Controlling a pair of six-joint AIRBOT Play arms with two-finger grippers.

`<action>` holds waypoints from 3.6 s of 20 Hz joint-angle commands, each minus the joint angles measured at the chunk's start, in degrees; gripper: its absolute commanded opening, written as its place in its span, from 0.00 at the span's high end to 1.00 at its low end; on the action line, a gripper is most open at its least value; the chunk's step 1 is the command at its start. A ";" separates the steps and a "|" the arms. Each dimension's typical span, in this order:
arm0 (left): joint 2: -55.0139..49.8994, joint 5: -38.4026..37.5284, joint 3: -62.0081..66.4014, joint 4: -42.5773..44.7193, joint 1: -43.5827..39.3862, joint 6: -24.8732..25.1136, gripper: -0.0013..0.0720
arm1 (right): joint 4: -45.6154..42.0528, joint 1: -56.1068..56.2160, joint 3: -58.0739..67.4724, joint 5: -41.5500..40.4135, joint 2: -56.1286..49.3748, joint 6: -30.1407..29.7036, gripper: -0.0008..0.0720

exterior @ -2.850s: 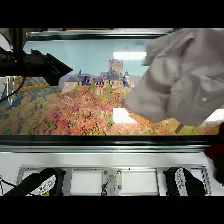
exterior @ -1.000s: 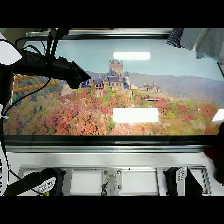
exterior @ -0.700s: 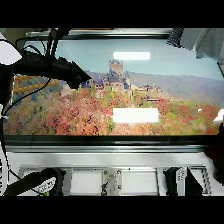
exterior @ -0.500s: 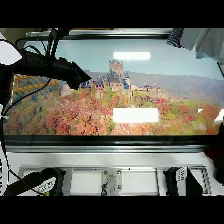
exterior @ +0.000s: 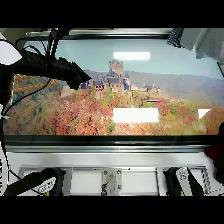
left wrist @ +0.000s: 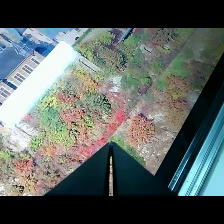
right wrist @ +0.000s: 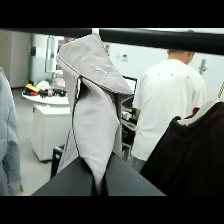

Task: Fold the clothes and pants, and hang the long-sleeved shirts on hangers.

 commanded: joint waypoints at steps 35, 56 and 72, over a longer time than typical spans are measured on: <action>-0.04 -0.85 0.00 0.00 -0.04 -1.51 0.96 | 17.86 -10.47 0.42 7.30 5.31 15.61 0.08; 12.41 13.94 -21.86 0.04 -0.04 -23.34 0.96 | 26.12 78.03 -21.81 41.42 -13.40 -11.87 0.08; 15.72 14.36 -26.53 0.02 -0.04 -23.34 0.96 | 26.77 78.86 -21.81 41.99 -15.19 -11.89 0.97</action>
